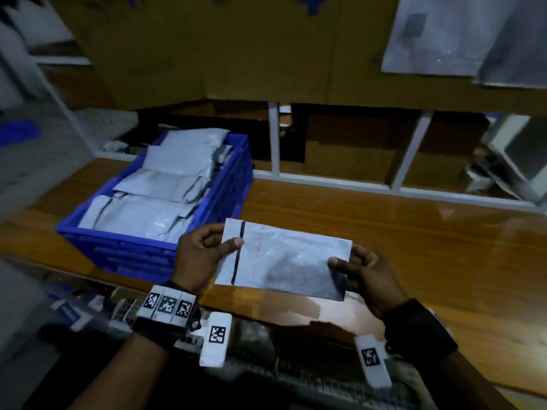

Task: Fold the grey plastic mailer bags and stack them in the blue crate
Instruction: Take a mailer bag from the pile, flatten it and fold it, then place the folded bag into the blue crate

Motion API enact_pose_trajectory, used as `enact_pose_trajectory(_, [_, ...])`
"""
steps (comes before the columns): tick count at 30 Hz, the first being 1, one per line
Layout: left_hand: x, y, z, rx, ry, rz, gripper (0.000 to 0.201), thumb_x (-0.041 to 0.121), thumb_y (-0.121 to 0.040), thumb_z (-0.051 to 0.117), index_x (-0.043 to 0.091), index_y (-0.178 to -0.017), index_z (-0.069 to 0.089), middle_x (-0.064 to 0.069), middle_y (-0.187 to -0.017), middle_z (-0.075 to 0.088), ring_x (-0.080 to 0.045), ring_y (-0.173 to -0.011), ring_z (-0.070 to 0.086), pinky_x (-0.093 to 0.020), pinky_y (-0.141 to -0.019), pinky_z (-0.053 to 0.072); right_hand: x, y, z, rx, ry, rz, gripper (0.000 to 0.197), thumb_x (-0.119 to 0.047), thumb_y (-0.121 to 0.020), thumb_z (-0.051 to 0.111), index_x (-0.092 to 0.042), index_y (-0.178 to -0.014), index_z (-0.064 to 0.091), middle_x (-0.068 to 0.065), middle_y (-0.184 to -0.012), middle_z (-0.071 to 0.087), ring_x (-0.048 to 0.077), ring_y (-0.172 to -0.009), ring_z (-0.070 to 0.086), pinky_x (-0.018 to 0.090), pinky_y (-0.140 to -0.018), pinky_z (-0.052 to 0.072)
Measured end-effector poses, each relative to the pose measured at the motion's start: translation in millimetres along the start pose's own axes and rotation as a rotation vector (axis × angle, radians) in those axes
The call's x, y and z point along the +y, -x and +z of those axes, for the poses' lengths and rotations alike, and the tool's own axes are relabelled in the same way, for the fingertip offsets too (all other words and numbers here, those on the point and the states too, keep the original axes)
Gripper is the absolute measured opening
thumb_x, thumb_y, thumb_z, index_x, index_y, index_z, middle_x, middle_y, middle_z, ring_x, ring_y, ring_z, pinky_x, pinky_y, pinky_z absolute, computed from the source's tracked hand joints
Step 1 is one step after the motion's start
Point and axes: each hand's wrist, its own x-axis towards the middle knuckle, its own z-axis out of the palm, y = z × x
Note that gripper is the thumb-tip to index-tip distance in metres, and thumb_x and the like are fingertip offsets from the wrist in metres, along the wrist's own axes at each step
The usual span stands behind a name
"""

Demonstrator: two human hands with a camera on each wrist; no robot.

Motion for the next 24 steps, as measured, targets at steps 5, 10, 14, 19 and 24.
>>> enact_pose_trajectory(5, [36.3,-42.2,-81.4,0.073,-0.107,0.082,0.04,0.003,-0.071,0.089,0.004,-0.108,0.073,-0.007,-0.083,0.079,-0.022,-0.078,0.076,-0.036,-0.072,0.061,-43.9,-39.9,85.6,-0.073,0.031,-0.005,0.037,-0.01,-0.085,0.08,-0.01,-0.12,0.07,0.01,-0.109,0.078,0.032,-0.096,0.076,0.043,-0.075,0.06])
enact_pose_trajectory(10, [58.0,-151.8,-192.9,0.023,-0.268,0.053,0.055,0.017,-0.068,0.096,0.009,-0.116,0.07,-0.013,-0.066,0.065,-0.014,-0.06,0.055,-0.028,-0.06,0.048,-80.4,-86.7,186.7,-0.139,0.048,0.015,0.024,-0.004,-0.092,0.073,-0.004,-0.115,0.068,0.012,-0.095,0.078,0.013,-0.059,0.07,0.025,-0.049,0.054])
enact_pose_trajectory(14, [56.5,-214.2,-252.4,-0.096,-0.542,-0.112,0.053,0.019,-0.067,0.096,0.004,-0.111,0.072,-0.022,-0.088,0.074,-0.022,-0.067,0.06,-0.027,-0.049,0.049,-81.3,-129.0,265.1,-0.102,0.182,0.109,0.037,-0.001,-0.087,0.077,0.001,-0.122,0.066,0.013,-0.099,0.078,0.024,-0.073,0.076,0.03,-0.059,0.059])
enact_pose_trajectory(19, [43.9,-269.5,-286.3,-0.139,-0.756,-0.178,0.049,0.011,-0.068,0.095,0.005,-0.108,0.067,-0.013,-0.089,0.068,-0.025,-0.076,0.059,-0.031,-0.066,0.049,-80.5,-171.2,329.4,0.017,0.298,0.172,0.019,0.014,-0.083,0.074,0.003,-0.095,0.063,0.016,-0.065,0.059,0.019,-0.045,0.058,0.027,-0.044,0.053])
enact_pose_trajectory(24, [22.4,-296.8,-293.9,-0.179,-0.843,-0.203,0.051,0.004,-0.059,0.098,0.007,-0.099,0.067,-0.013,-0.071,0.068,-0.027,-0.057,0.061,-0.046,-0.059,0.06,-77.7,-190.2,357.7,0.089,0.378,0.225,0.021,0.016,-0.082,0.074,0.001,-0.075,0.061,0.017,-0.067,0.061,0.022,-0.054,0.061,0.032,-0.053,0.06])
